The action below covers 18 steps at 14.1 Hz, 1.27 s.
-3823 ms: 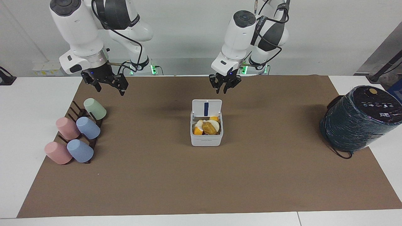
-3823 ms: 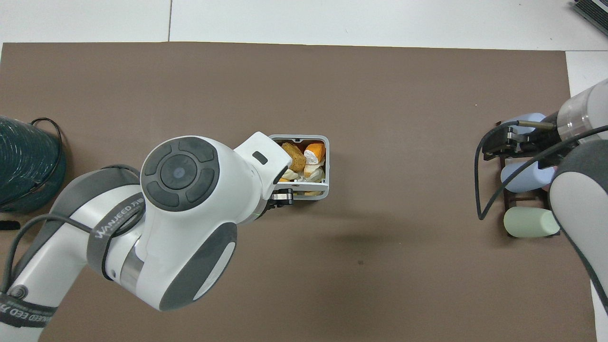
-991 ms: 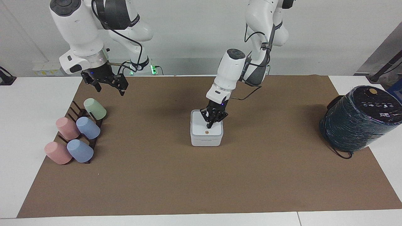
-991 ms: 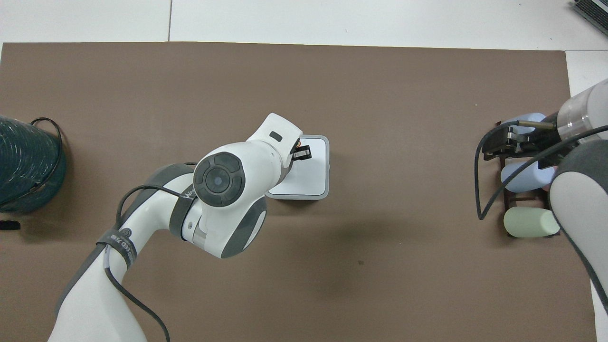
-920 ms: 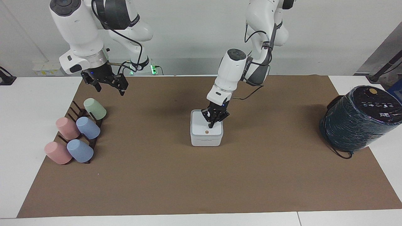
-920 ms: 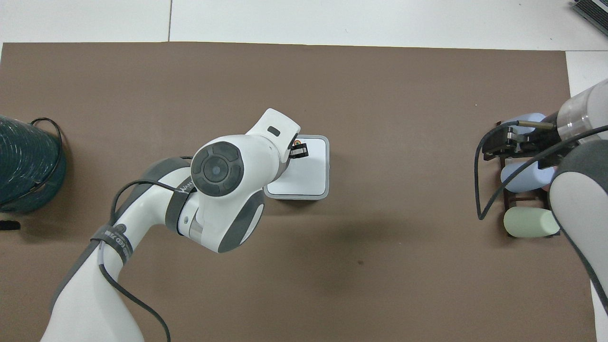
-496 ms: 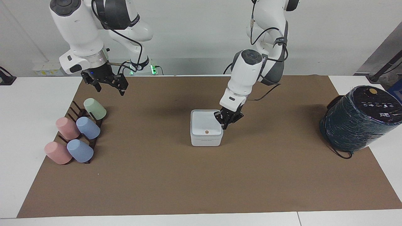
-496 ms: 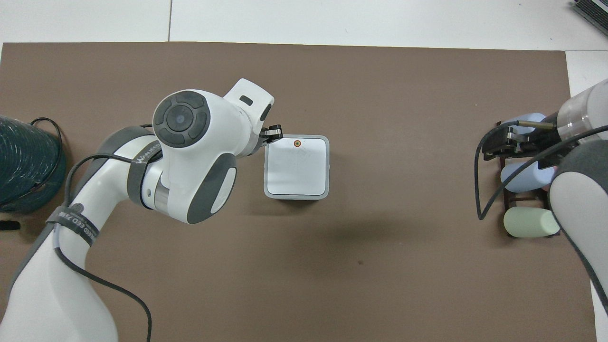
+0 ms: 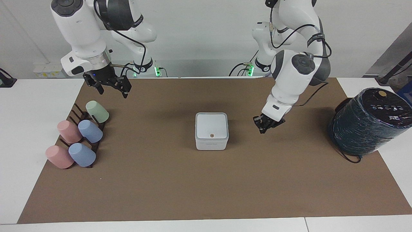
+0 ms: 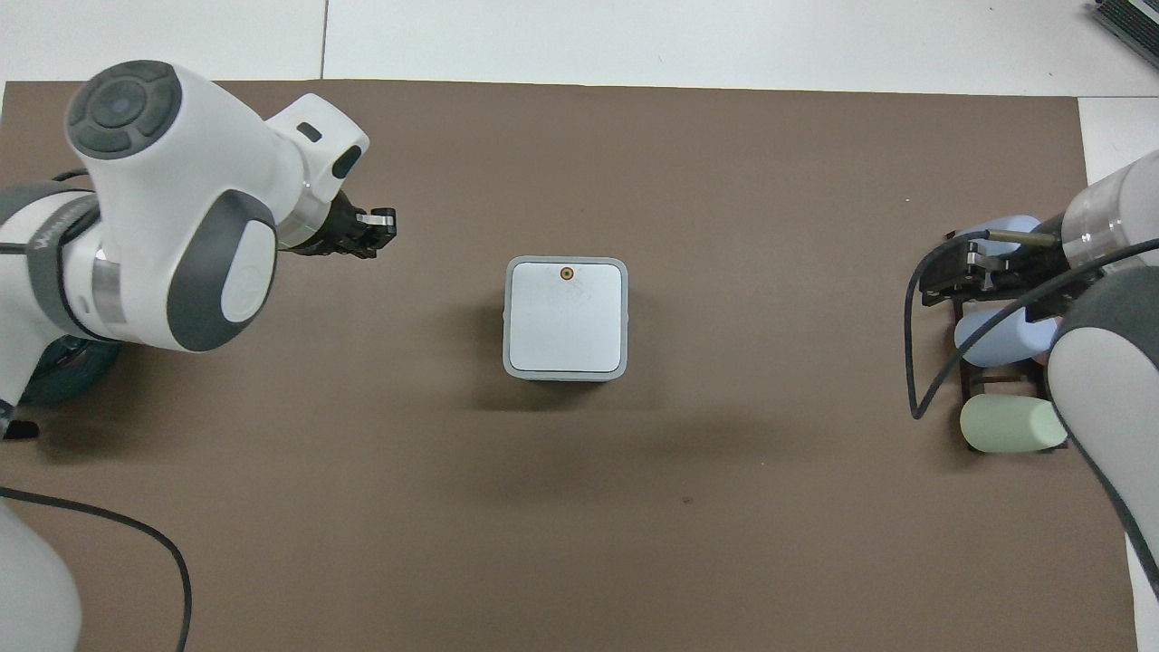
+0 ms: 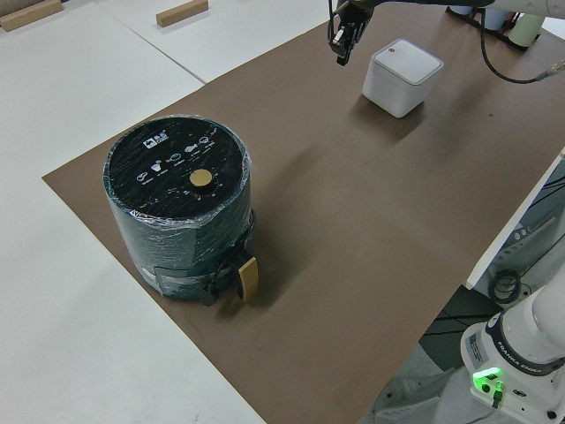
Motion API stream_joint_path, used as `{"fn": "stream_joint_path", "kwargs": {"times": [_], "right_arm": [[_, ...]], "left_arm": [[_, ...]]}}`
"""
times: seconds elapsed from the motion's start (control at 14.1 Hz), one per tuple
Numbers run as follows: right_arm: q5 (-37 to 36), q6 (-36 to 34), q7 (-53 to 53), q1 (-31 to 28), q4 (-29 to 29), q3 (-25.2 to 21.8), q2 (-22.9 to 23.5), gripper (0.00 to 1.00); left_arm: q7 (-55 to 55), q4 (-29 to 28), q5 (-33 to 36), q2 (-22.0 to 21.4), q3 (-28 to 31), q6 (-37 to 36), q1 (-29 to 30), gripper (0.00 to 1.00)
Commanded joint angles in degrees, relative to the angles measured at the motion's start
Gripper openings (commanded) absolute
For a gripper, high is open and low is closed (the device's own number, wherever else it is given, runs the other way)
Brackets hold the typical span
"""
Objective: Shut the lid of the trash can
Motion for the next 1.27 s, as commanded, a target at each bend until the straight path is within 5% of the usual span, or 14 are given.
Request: {"fn": "stream_joint_path", "kwargs": {"times": [0.0,0.14,0.28,0.57,1.2], "right_arm": [[1.09,0.85,-1.69,-0.73,-1.54,0.27,-1.44,1.00],[1.09,0.85,-1.69,-0.73,-1.54,0.27,-1.44,1.00],[1.09,0.85,-1.69,-0.73,-1.54,0.26,-1.44,1.00],[1.09,0.85,-1.69,-0.73,-1.54,0.27,-1.44,1.00],[1.09,0.85,-1.69,-0.73,-1.54,0.27,-1.44,1.00]], "left_arm": [[4.56,3.83,1.70,-0.64,-0.40,-6.80,2.33,0.21],[6.06,4.98,1.79,-0.82,-0.40,-9.19,4.43,0.32],[7.03,4.90,1.79,-2.21,-0.40,-9.98,4.97,0.61],[9.40,4.81,5.30,-5.56,-0.40,-12.26,5.06,1.00],[14.51,4.37,5.48,-9.08,0.48,-12.71,7.52,1.00]]}}
